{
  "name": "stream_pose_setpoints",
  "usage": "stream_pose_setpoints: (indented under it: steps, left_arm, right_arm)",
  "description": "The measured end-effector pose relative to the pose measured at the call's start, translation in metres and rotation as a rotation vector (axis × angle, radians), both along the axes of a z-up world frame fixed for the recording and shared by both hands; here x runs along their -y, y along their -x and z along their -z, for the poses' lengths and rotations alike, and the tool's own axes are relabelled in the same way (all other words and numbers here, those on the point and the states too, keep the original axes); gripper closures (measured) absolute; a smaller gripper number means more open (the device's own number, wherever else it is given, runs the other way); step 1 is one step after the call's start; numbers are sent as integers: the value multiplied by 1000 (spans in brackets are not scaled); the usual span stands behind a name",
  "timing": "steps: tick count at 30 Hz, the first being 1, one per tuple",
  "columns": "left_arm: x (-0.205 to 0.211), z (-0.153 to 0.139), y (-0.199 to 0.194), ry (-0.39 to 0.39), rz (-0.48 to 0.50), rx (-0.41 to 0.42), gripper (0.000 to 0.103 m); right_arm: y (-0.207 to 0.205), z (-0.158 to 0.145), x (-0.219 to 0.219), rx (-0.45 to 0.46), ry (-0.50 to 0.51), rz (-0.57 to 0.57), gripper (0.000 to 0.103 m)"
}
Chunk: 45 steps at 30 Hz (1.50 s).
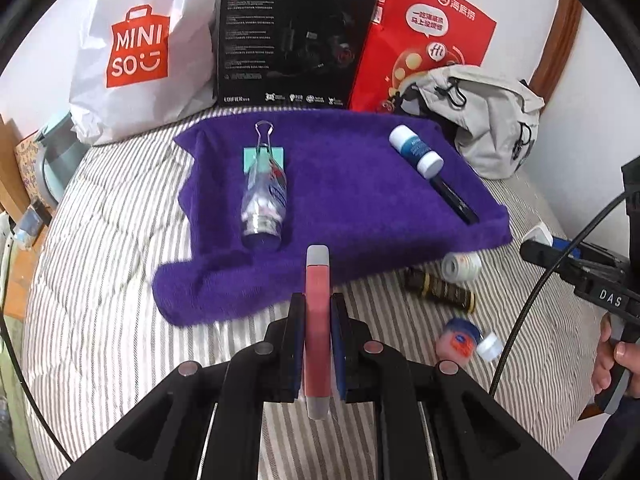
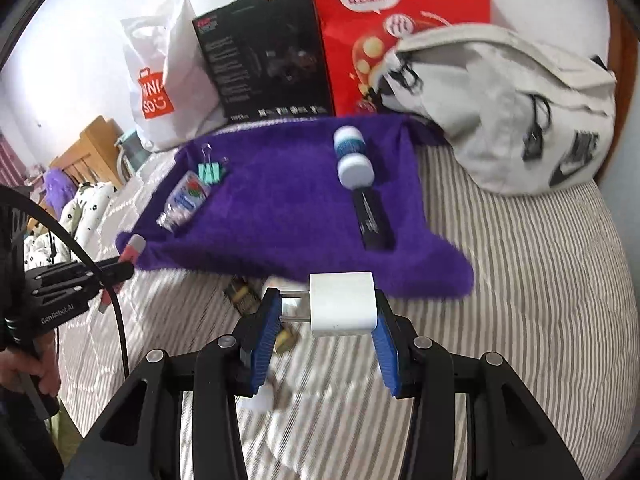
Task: Organize rigid objects
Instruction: 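Place the charger by the Horizon stick with the right tool while the left places the tube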
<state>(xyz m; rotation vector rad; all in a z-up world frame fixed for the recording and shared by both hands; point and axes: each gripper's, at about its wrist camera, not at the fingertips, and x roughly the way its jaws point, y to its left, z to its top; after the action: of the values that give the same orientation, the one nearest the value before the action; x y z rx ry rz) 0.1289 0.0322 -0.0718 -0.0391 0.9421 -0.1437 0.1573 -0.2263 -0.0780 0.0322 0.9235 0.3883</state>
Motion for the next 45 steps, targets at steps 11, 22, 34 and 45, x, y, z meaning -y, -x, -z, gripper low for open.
stream_pose_setpoints:
  steps: [11,22,34,45]
  left_arm:
    - [-26,-4,-37,-7,-50,-4,91]
    - [-45,17,-86,-43,-101,-44,91]
    - [-32,38,-110,-101,-90,-81,91]
    - [-24,44,-111,-136,-82,-88,90]
  right_arm:
    - [-87,15,-36,-32,40,-39,59]
    - [-113,52,-63,-94,152,-99,59]
    - [-107,56,-72,-65,205,-212,41]
    - [-97,25,-54,-61,143,-170,41]
